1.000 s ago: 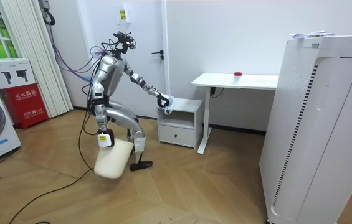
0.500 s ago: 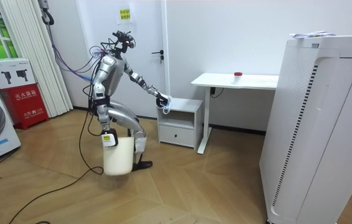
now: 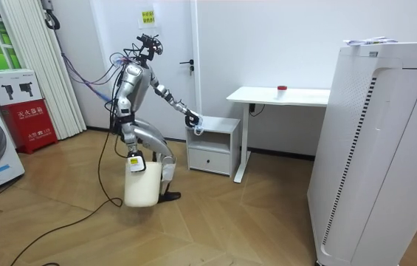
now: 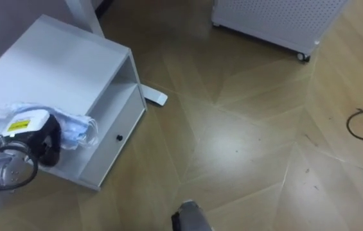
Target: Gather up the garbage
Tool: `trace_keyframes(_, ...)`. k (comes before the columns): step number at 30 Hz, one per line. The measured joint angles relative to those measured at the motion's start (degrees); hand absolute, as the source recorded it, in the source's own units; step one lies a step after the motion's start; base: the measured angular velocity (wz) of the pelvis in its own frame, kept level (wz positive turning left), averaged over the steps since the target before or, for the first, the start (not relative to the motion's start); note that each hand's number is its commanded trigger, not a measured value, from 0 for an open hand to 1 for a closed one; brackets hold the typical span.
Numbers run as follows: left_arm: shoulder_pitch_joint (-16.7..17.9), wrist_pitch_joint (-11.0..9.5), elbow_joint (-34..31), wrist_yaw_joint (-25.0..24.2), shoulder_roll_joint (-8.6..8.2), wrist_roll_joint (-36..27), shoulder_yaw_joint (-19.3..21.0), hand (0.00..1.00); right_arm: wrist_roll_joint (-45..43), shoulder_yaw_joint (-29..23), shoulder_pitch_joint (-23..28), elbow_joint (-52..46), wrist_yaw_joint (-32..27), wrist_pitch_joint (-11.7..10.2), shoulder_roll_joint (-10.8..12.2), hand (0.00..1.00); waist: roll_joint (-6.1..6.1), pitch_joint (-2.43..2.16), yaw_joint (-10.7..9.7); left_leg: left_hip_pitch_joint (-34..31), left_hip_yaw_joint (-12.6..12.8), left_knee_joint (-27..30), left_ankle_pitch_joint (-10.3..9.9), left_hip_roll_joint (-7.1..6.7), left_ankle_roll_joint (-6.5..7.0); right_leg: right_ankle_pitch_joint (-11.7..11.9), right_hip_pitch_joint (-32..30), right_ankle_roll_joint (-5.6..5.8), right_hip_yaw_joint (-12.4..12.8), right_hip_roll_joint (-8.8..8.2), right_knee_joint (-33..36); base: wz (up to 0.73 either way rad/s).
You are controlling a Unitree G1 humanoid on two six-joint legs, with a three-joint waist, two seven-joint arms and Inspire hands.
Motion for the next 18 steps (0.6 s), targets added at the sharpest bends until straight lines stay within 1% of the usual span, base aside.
trace_keyframes(1,0.5,-0.6,-0.9,0.2,-0.31,-0.9,0.2,1.00,-0.2,0.0,0.0,0.0,-0.3,-0.3,0.0,1.00,0.00,0.00,0.2,0.5,0.1,-0.4,0.0,-0.01,0.00,0.0,0.4,-0.02,0.0,-0.03,-0.3,-0.10)
trace_keyframes(2,1.8,-1.8,-3.2,0.6,-0.91,-2.6,1.4,1.00,-1.1,0.0,0.0,-0.1,-1.0,-0.4,0.0,1.00,0.03,-0.02,0.7,1.4,0.4,-1.1,0.2,-0.07,-0.21,0.0,1.1,0.02,0.2,0.01,-1.1,-0.13)
trace_keyframes(3,3.2,-3.1,-5.9,1.3,-1.78,-4.4,3.1,1.00,-2.0,0.0,0.2,-0.2,-1.8,-0.6,0.0,1.00,0.15,0.00,1.7,2.2,0.6,-2.0,0.3,-0.11,-0.10,0.0,1.9,0.13,0.2,0.04,-2.1,-0.14)
trace_keyframes(4,3.9,-3.8,-7.0,1.6,-2.35,-5.4,3.8,1.00,-2.4,0.0,0.2,-0.2,-2.2,-0.6,0.0,1.00,0.17,-0.01,1.9,2.7,0.6,-2.6,0.7,-0.20,0.15,0.1,2.3,0.19,0.1,0.01,-2.7,-0.09)
trace_keyframes(5,5.4,-5.3,-8.7,2.0,-3.10,-8.2,4.6,1.00,-3.4,0.0,0.0,-0.2,-3.1,-0.7,0.0,1.00,0.22,-0.02,2.5,3.7,1.0,-4.0,1.0,-0.60,0.48,0.3,3.3,0.46,0.0,-0.30,-3.7,0.00)
trace_keyframes(6,6.5,-6.3,-10.0,2.0,-3.66,-10.5,4.7,1.00,-4.6,-0.1,0.0,-0.3,-3.8,-0.8,0.0,1.00,0.23,-0.03,2.8,4.7,1.4,-5.4,1.3,-0.89,0.62,0.4,4.1,0.62,0.1,-0.54,-4.7,0.04)
trace_keyframes(7,6.9,-6.7,-10.5,2.0,-3.86,-11.7,4.6,1.00,-5.0,-0.1,0.0,-0.3,-4.1,-0.9,0.0,1.00,0.22,-0.03,3.1,5.1,1.5,-6.0,1.4,-0.99,0.65,0.5,4.4,0.60,0.1,-0.57,-5.2,0.03)
trace_keyframes(8,7.9,-7.3,-11.6,2.0,-4.03,-13.7,4.7,1.00,-5.7,-0.2,-0.4,-0.3,-4.8,-1.0,0.0,1.00,0.23,-0.04,3.6,5.9,1.8,-7.0,1.6,-1.10,0.74,0.6,5.1,0.34,0.2,-0.60,-6.1,0.00)
trace_keyframes(9,9.2,-8.5,-12.2,1.9,-4.05,-14.9,4.7,1.00,-5.9,-0.2,-0.9,-0.2,-5.7,-1.0,0.0,1.00,0.25,-0.04,3.7,6.8,1.9,-7.8,1.8,-1.03,1.02,0.6,5.9,0.14,0.2,-0.64,-6.6,0.00)
trace_keyframes(10,10.1,-9.4,-12.4,1.7,-4.29,-16.3,4.7,1.00,-6.5,-0.1,-1.4,-0.2,-6.4,-1.1,0.0,1.00,0.24,-0.04,4.4,7.8,2.2,-8.7,1.8,-0.97,0.96,0.6,6.7,0.11,0.4,-0.58,-7.2,0.00)
trace_keyframes(12,10.9,-10.4,-12.6,1.5,-5.00,-19.6,4.7,1.00,-7.7,-0.1,-2.3,0.4,-7.8,-1.0,-0.2,1.00,0.22,-0.05,5.6,9.0,2.5,-9.9,1.9,-1.06,0.88,0.6,7.7,0.03,0.5,-0.64,-8.1,0.00)
trace_keyframes(13,11.3,-10.5,-13.0,1.4,-5.22,-20.8,4.8,1.00,-8.4,-0.1,-2.8,0.7,-8.3,-1.0,-0.2,1.00,0.23,-0.05,5.9,9.3,2.5,-10.2,1.9,-1.15,0.85,0.6,7.9,0.00,0.5,-0.66,-8.3,0.00)
trace_keyframes(15,12.0,-11.5,-14.4,0.8,-6.65,-23.1,5.9,1.00,-11.9,-0.1,-4.1,1.2,-9.9,-1.0,-0.7,1.00,0.16,-0.06,7.2,9.9,2.4,-11.2,2.0,-1.34,0.72,0.5,8.4,-0.08,0.2,-0.99,-9.1,0.02)
trace_keyframes(16,12.0,-11.5,-14.8,0.3,-6.92,-23.2,6.2,1.00,-13.0,-0.1,-4.5,1.2,-10.1,-1.0,-0.9,1.00,0.16,-0.06,7.6,9.9,2.4,-11.4,2.0,-1.35,0.70,0.5,8.5,-0.10,0.1,-1.06,-9.3,0.00)
trace_keyframes(18,12.0,-11.6,-16.1,-1.1,-8.60,-25.6,6.6,1.00,-15.4,-0.1,-6.9,2.6,-11.4,-1.0,-1.0,1.00,0.03,-0.08,8.5,10.4,2.4,-12.2,2.1,-1.92,0.69,0.5,8.9,-0.09,-0.4,-1.40,-9.8,0.06)
